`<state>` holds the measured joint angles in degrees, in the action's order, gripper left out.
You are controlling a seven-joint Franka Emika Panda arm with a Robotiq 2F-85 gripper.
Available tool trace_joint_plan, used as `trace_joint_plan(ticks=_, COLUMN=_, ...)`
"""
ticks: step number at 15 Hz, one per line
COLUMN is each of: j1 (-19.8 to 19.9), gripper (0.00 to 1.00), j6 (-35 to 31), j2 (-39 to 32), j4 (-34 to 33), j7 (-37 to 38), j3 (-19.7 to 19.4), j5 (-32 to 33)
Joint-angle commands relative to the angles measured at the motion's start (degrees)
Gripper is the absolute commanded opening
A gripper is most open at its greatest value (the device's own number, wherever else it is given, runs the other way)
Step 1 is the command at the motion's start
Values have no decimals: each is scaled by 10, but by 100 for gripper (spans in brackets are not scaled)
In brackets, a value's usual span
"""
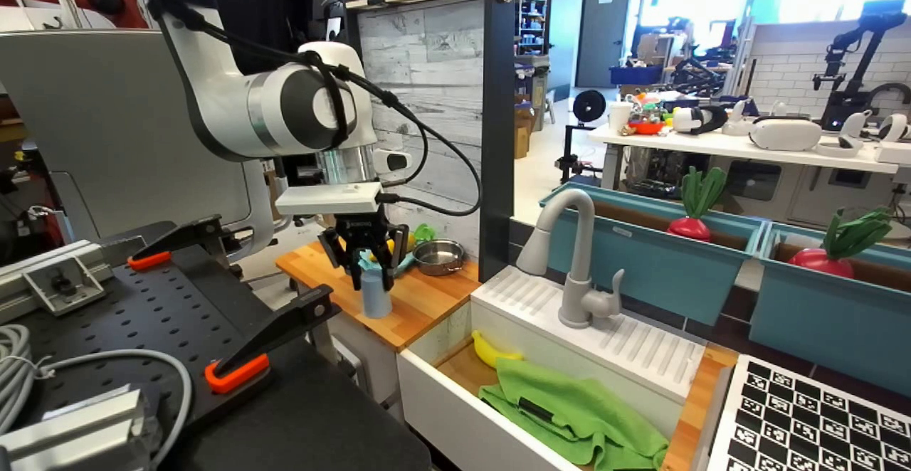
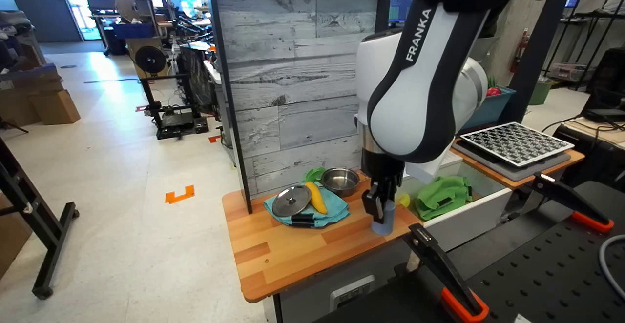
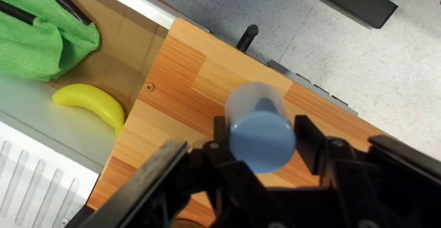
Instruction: Remove the lid from the silver pot then move the blue cup to the left
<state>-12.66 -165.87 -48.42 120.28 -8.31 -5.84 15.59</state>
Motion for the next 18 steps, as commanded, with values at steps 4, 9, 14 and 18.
trace_joint_plan(ticks=4, j1=6, gripper=21, j6=-14, j2=12, j4=10, j7=-9, j3=1, j5=18)
trace_joint_plan(ticks=9, j1=-26, gripper=21, j6=-36, j2=47, j4=37, j7=5, j3=-16, j5=30)
trace_joint_plan(ticks=14, j1=-67, gripper=21, j6=-27, j2=74, j4=40, j7=12, j3=-17, j5=44)
trace_joint_plan(ticks=18, j1=-96, gripper=21, j6=-19, j2=76, j4=24, j7=18, j3=-10, j5=46)
